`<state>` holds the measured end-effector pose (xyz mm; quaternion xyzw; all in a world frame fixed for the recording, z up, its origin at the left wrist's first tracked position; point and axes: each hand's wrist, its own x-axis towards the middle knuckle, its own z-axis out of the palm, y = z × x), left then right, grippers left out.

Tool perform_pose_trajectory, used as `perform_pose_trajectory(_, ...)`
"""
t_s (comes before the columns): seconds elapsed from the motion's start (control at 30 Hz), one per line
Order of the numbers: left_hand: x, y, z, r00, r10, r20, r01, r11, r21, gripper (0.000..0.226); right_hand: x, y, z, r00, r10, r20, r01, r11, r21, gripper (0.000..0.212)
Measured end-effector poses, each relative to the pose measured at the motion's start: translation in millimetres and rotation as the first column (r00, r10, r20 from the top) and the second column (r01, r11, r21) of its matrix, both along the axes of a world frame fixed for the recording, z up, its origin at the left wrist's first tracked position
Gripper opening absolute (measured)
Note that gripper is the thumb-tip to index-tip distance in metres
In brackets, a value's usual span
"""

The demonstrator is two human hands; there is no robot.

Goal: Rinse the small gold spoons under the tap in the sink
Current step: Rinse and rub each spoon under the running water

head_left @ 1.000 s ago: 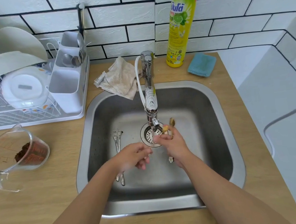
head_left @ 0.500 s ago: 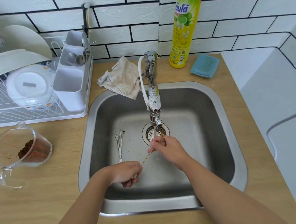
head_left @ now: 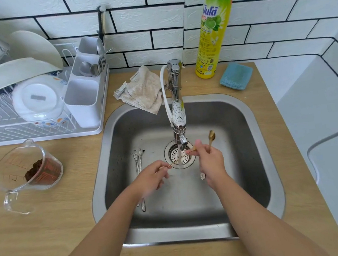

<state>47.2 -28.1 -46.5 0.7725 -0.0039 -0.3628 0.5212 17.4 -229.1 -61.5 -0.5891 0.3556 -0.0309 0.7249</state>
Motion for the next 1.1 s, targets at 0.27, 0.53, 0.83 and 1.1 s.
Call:
perform_pose_trajectory(0.27,11.6,-69.5,0.8,0.958,0.192,-0.214,-0.258,0.904,-0.341,0.013,-3.9,-20.6,3.0,0.940,-0.340,0.027,0.330,0.927,0.177,0.020)
perform_pose_trajectory(0.53,-11.6,-37.3,-6.6,0.992,0.031,-0.119,-0.058,0.971,-0.232,0.013,-2.8,3.2,10.6,1.000,-0.028,-0.002,0.027,0.972,0.232,0.013)
perform_pose_trajectory(0.83,-31.3,-48.4,2.9,0.846,-0.186,0.500,0.089,0.973,0.211,0.017,1.5,8.0,10.0,0.998,-0.013,-0.055,0.035,0.909,0.415,0.048)
perform_pose_trajectory(1.1,-24.8,-49.7,10.7,0.674,-0.464,0.574,0.239,0.873,0.425,0.023,1.7,10.3,10.9,0.992,-0.102,0.071,0.048,0.843,0.535,0.046)
